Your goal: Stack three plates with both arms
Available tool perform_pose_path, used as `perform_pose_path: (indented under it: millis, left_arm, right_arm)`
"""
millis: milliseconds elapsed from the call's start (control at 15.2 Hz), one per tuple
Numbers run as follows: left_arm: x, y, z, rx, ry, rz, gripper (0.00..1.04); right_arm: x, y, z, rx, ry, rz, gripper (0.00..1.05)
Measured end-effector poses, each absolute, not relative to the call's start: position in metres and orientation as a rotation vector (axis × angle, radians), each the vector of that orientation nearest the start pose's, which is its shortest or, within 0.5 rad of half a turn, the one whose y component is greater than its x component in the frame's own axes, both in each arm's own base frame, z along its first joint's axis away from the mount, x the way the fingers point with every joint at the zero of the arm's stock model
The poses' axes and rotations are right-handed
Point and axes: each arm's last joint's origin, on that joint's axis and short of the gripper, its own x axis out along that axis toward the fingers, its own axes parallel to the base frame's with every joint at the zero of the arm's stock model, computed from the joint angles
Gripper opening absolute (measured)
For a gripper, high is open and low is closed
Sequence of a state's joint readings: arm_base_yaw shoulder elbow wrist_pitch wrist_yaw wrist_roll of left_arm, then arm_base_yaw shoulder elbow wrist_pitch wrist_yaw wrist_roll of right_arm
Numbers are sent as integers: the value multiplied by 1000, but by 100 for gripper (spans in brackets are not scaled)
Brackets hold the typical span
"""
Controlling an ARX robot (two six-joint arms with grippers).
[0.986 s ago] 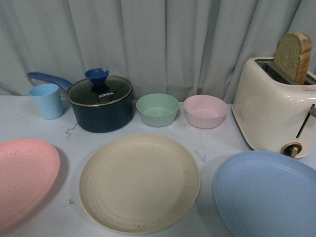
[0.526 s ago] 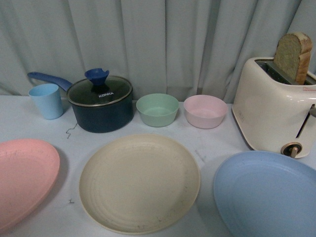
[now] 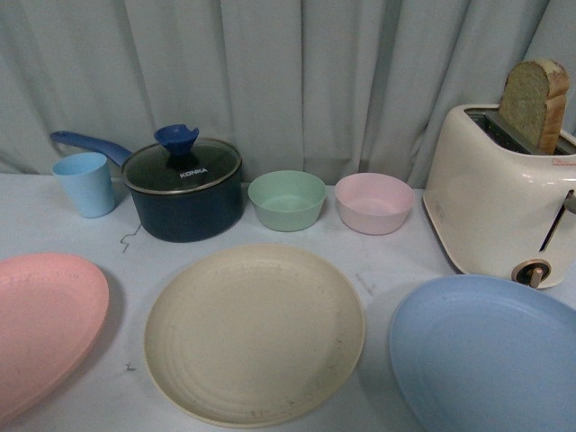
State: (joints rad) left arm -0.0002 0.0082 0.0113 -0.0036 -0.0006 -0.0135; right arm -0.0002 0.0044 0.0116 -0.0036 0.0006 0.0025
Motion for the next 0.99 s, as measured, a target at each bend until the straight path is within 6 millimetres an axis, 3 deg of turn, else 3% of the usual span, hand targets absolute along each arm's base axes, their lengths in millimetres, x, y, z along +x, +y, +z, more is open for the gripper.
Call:
perform_pose_path:
  millis: [986]
  left_arm:
    - [98,0,166,-14,1,0,98]
  right_arm:
    - [97,0,167,2,-4,-1,98]
